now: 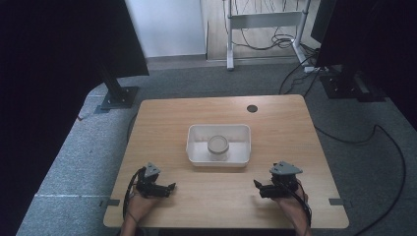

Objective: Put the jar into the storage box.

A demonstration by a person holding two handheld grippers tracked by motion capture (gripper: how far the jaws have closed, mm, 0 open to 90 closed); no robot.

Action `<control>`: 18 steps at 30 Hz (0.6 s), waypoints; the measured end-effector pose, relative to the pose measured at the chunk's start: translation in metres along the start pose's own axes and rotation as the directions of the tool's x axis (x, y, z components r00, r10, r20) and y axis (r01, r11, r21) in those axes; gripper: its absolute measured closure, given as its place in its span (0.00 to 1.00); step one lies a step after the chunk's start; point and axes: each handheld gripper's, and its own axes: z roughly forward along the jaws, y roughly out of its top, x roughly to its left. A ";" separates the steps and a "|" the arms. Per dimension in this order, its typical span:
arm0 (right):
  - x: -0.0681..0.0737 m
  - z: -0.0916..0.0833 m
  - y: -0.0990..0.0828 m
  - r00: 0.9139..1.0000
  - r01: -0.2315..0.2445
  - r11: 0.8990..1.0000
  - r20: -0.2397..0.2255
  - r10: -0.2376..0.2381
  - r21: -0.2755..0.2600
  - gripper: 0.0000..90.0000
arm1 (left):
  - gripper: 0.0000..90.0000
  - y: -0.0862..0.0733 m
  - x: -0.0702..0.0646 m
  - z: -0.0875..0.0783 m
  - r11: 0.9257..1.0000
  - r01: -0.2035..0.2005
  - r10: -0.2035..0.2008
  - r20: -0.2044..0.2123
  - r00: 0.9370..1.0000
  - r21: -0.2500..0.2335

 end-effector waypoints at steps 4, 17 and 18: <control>-0.004 -0.004 -0.007 1.000 -0.009 1.000 0.015 0.009 0.005 0.03 | 0.00 0.000 0.000 0.000 1.000 0.001 -0.001 0.000 1.000 0.000; -0.016 -0.016 -0.030 0.998 -0.042 0.999 0.057 0.040 0.035 0.03 | 0.00 0.000 0.000 0.000 1.000 0.002 -0.002 -0.002 1.000 0.000; -0.016 -0.017 -0.031 0.997 -0.044 0.998 0.060 0.041 0.038 0.03 | 0.00 0.000 0.000 0.000 1.000 0.002 -0.002 -0.002 1.000 0.000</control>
